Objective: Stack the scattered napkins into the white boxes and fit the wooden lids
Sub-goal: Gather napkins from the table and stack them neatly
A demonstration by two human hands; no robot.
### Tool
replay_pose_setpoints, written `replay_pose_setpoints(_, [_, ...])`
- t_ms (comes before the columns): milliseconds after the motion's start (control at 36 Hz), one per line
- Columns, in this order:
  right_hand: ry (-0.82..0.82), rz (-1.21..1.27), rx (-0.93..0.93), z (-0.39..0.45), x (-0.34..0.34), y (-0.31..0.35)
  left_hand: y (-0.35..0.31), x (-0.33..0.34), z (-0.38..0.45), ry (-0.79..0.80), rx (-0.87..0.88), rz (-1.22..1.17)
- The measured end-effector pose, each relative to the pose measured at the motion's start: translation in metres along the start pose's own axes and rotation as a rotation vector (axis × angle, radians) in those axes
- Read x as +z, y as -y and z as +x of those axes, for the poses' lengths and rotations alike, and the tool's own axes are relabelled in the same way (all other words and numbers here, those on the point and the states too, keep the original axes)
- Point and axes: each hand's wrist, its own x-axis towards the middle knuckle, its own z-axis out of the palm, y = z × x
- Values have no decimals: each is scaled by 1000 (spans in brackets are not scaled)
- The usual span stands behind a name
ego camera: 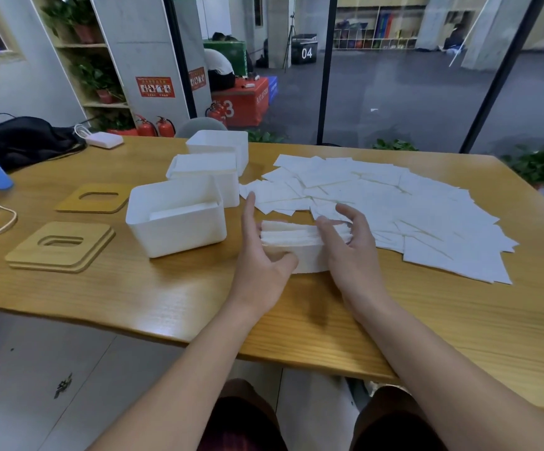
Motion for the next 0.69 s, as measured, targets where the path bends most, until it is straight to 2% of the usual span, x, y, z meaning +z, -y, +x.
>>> replay_pose_setpoints(167, [4,14,68,0,4,-3,-4,-3,3,41,-59,24])
replay_pose_setpoints(361, [-12,14,44,4,5,-3,-1,-8,3,-41,-75,-6])
replay_pose_setpoints(472, [15,37,50,5,7,-6,-7,-6,-1,-5,-48,5])
replay_pose_setpoints(694, [33,107,66,3,10,-8,-2,-6,0,-31,-29,19])
